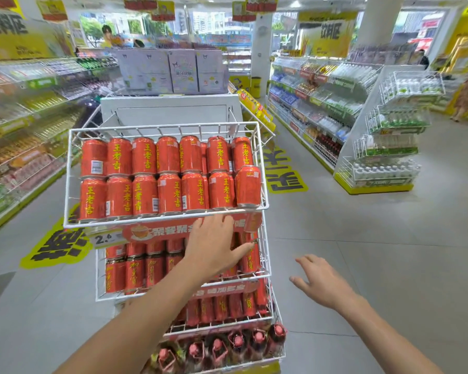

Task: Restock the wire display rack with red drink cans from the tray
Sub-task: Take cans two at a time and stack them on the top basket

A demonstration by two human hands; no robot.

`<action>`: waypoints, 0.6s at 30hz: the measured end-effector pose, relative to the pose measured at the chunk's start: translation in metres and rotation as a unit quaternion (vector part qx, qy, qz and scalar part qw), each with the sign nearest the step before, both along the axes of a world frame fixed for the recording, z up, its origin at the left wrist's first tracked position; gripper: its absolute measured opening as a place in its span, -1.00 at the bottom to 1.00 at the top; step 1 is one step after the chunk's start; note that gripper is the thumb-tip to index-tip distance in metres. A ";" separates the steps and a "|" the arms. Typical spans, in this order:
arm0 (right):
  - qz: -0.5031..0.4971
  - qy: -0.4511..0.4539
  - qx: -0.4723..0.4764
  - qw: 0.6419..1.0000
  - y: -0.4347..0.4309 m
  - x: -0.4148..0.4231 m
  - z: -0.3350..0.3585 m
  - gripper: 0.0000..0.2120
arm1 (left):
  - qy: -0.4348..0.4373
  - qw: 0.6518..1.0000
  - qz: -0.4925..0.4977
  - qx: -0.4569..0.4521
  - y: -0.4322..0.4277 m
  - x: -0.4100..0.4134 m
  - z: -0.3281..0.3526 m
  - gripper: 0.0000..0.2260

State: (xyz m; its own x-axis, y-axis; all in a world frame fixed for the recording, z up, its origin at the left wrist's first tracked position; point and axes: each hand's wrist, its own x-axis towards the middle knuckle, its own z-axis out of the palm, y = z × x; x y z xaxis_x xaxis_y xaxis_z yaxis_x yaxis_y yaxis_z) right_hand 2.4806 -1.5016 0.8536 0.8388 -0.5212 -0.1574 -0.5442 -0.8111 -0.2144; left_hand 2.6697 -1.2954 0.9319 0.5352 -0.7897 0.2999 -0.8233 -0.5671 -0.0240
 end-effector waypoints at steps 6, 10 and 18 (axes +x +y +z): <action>-0.013 -0.012 -0.025 1.000 0.075 -0.025 0.008 -0.40 | 0.025 0.999 -0.017 0.040 0.086 -0.023 -0.030 -0.39; 0.006 -0.026 -0.043 0.999 0.130 -0.027 -0.002 -0.44 | 0.047 0.996 -0.004 0.076 0.150 -0.029 -0.065 -0.38; 0.095 -0.015 -0.005 0.995 0.224 0.024 -0.071 -0.55 | 0.158 0.974 0.061 0.153 0.251 -0.018 -0.160 -0.41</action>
